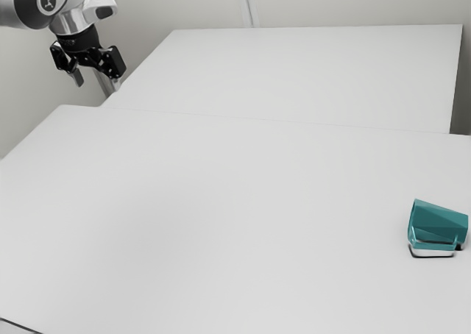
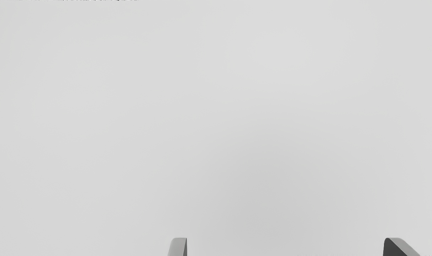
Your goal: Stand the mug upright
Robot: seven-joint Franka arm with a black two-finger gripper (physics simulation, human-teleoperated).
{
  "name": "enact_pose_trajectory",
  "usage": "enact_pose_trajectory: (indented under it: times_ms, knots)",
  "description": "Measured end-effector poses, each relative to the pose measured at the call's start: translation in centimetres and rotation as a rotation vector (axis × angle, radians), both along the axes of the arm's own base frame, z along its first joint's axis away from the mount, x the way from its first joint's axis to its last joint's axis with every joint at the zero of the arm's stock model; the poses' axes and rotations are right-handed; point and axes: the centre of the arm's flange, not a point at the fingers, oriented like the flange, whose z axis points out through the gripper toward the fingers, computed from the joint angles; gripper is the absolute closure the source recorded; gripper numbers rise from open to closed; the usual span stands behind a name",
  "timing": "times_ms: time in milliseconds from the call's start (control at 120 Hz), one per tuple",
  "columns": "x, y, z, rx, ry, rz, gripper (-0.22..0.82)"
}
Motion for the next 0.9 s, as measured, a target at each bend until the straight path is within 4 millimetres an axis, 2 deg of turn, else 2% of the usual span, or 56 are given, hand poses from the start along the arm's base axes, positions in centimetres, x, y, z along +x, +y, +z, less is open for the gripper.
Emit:
enact_pose_trajectory:
  times_ms: [142, 300, 400, 567, 742, 808, 900]
  knots:
    - [0.0, -0.5, -0.1, 0.001, 0.003, -0.019, 0.00]
    - [0.2, -1.9, -0.3, 0.004, 0.008, -0.055, 0.00]
    - [0.6, -2.3, -1.4, -0.014, 0.014, -0.065, 0.00]
    - [2.3, -3.7, -5.0, -0.170, 0.030, -0.066, 0.00]
    - [4.8, -6.3, -10.9, -0.400, 0.051, -0.035, 0.00]
    - [5.7, -8.5, -12.9, -0.480, 0.063, -0.034, 0.00]
    - [6.1, -13.0, -15.6, -0.568, 0.087, -0.049, 0.00]
